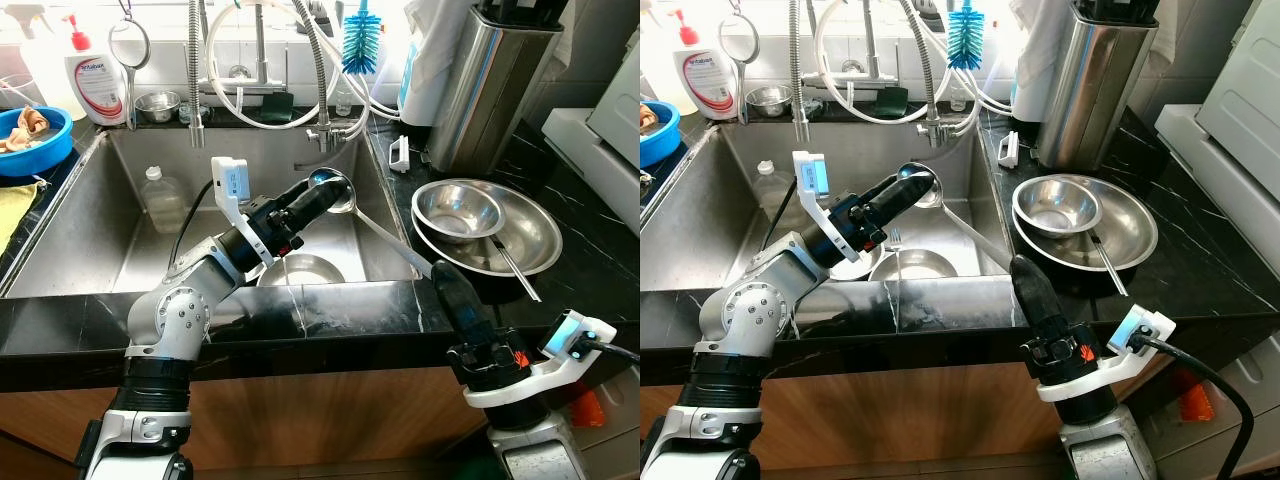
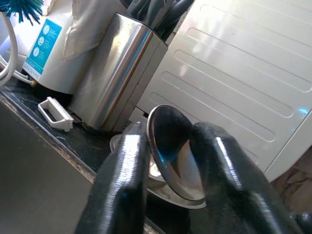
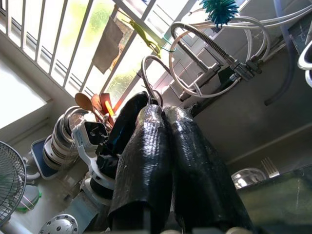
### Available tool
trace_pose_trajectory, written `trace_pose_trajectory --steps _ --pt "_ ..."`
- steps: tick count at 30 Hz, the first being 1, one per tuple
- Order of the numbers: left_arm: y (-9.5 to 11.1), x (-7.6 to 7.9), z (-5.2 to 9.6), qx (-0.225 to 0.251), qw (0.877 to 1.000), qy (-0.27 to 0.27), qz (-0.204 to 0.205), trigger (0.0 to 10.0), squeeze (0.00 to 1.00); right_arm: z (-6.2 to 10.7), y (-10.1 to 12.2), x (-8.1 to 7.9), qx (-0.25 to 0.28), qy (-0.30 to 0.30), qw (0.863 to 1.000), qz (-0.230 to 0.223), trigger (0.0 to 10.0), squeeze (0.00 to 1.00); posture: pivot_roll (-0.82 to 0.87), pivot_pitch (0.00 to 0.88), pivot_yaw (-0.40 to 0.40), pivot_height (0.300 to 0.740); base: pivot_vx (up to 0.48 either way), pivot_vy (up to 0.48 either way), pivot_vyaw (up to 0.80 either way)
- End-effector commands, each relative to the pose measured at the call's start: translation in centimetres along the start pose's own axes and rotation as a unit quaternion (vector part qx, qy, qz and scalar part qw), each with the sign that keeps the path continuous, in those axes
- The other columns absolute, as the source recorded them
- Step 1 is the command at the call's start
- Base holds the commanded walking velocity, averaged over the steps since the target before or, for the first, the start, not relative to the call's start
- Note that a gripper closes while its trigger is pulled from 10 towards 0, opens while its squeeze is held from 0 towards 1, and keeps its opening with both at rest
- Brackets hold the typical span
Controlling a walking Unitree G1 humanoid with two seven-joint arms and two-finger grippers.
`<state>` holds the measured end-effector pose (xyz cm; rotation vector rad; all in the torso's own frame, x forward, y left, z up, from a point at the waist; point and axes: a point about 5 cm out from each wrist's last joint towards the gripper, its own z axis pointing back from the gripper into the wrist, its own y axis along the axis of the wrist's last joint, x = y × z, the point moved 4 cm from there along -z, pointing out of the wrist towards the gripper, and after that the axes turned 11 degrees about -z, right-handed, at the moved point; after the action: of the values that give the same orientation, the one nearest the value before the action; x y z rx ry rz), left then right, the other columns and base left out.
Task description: Kitchen organization
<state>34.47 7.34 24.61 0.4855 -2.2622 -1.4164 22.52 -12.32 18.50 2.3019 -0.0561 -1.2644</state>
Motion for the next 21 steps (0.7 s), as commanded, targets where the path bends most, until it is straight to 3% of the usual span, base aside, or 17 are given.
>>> trace_pose_trajectory --steps 1,7,8,9,10,21 --pt "0.5 0.4 -0.1 0.003 1.0 -0.009 -0.005 0.0 0.0 0.0 0.1 -0.1 0.001 0.002 1.0 0.005 10.0 0.0 0.0 0.046 -0.029 0.74 0.0 0.0 0.0" --pt "0.6 0.4 -0.1 0.007 1.0 -0.01 -0.001 0.0 0.0 0.0 0.3 0.4 0.003 -0.012 1.0 0.014 10.0 0.0 0.0 0.041 -0.029 0.74 0.0 0.0 0.0" --pt "0.6 0.4 -0.1 0.008 1.0 -0.01 0.0 0.0 0.0 0.0 0.3 0.5 0.004 -0.014 1.0 0.014 10.0 0.1 0.0 0.041 -0.029 0.74 0.0 0.0 0.0" --pt "0.6 0.4 -0.2 0.008 1.0 -0.01 0.0 0.0 0.0 0.0 0.3 0.6 0.005 -0.015 1.0 0.014 10.0 0.1 0.0 0.039 -0.029 0.74 0.0 0.0 0.0" --pt "0.6 0.4 -0.1 0.008 1.0 -0.01 0.0 0.0 0.0 0.0 0.5 0.7 0.008 -0.018 1.0 0.015 10.0 1.0 0.01 0.037 -0.029 0.74 0.0 0.0 0.0" --pt "0.8 -0.1 -0.1 0.015 1.0 0.004 0.003 0.0 0.0 0.0 0.7 1.1 0.014 -0.028 0.999 0.022 10.0 1.0 0.0 0.032 -0.028 0.74 0.0 0.0 0.0"
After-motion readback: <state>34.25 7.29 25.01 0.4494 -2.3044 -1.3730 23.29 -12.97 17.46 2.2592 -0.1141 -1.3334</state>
